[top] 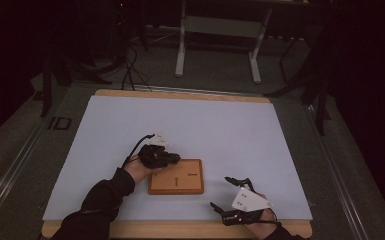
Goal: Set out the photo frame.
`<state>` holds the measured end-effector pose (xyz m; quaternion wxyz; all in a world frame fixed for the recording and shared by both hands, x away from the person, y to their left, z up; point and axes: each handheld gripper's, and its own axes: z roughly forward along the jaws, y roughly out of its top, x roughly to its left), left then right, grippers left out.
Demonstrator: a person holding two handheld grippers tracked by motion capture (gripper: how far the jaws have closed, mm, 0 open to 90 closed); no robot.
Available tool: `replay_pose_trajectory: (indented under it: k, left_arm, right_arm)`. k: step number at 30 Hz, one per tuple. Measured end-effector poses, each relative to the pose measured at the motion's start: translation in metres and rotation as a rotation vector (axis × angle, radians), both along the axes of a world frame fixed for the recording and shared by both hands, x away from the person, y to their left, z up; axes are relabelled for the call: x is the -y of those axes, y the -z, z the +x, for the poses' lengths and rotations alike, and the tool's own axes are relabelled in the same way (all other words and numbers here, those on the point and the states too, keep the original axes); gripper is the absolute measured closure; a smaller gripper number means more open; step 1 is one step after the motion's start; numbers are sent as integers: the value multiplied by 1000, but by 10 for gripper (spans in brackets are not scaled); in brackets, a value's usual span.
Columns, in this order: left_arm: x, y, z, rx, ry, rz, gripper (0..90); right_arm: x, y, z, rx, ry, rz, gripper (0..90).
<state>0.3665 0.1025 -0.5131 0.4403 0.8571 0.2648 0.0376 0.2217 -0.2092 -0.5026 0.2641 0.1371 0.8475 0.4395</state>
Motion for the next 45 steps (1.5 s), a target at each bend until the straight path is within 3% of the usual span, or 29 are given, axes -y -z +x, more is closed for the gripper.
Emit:
replay_pose_trajectory:
  k: [2, 12, 21, 27, 34, 45]
  left_arm:
    - [0, 0, 2, -9, 3, 0, 844]
    - [-2, 0, 10, -63, 7, -23, 845]
    - [-3, 0, 13, -85, 10, -32, 845]
    - [-3, 0, 14, -87, 12, -32, 845]
    - [-3, 0, 14, -99, 4, -37, 845]
    - [-3, -1, 13, -91, 9, -26, 844]
  right_arm:
    - [-13, 2, -5, 74, -23, -96, 148]
    - [-54, 22, -15, 354, -107, -418, 318]
    - [-65, 41, -7, 548, -79, -594, 464]
    - [-68, 50, -4, 658, -105, -661, 535]
    - [-74, 61, -6, 759, -127, -701, 613]
    - [-77, 63, -3, 750, -122, -717, 679]
